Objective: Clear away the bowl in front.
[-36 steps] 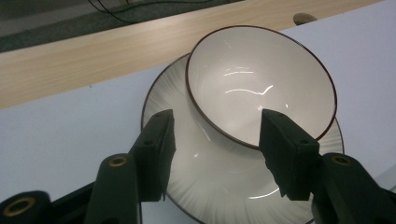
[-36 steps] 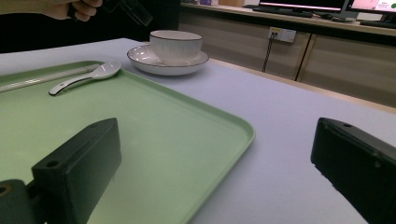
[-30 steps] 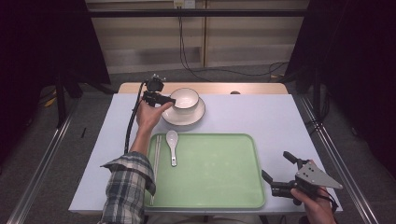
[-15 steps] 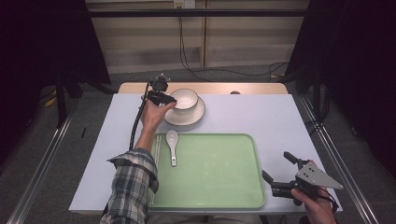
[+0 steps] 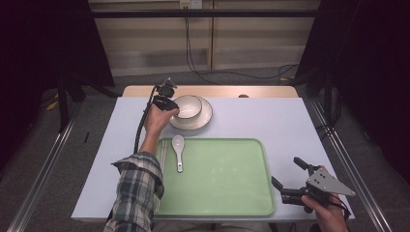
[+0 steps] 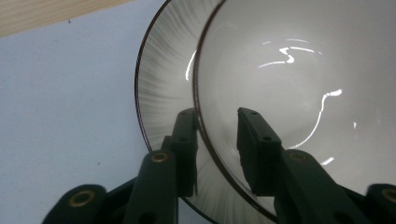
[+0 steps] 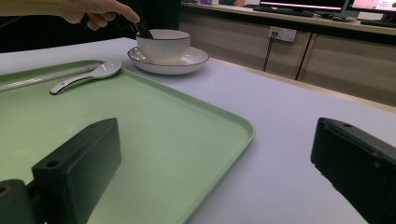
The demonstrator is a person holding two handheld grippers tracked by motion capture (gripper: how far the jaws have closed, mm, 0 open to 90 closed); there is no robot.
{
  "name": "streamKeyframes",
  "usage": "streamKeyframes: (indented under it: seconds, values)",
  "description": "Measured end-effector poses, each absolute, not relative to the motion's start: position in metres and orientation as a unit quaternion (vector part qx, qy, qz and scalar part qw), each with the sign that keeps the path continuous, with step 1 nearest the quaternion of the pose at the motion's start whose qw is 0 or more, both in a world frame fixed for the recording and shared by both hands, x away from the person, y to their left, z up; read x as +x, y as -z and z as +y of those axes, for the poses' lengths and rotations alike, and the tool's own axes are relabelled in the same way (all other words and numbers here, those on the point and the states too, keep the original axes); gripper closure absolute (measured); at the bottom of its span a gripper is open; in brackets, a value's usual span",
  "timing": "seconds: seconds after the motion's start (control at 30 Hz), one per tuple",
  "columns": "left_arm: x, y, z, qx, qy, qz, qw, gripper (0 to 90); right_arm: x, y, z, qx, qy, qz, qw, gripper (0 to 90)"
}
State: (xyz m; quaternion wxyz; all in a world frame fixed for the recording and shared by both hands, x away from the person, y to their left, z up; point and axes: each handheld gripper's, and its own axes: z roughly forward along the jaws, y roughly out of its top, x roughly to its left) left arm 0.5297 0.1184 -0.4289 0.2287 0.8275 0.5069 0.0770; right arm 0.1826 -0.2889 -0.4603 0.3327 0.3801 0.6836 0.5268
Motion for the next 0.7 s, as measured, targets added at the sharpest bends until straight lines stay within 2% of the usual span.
streamKeyframes:
  seconds: [0.3, 0.7]
  values:
    - [0.5292, 0.4304, 0.1160, 0.831, -0.063, 0.501, 0.234, 79.0, 0.1825, 0.4600, -0.2885, 0.380, -0.525, 0.684, 0.335, 1.3]
    - [0.5305, 0.4313, 0.1181, 0.812, -0.043, 0.526, 0.249, 83.6, 0.1827, 0.4604, -0.2886, 0.381, -0.526, 0.683, 0.334, 1.3]
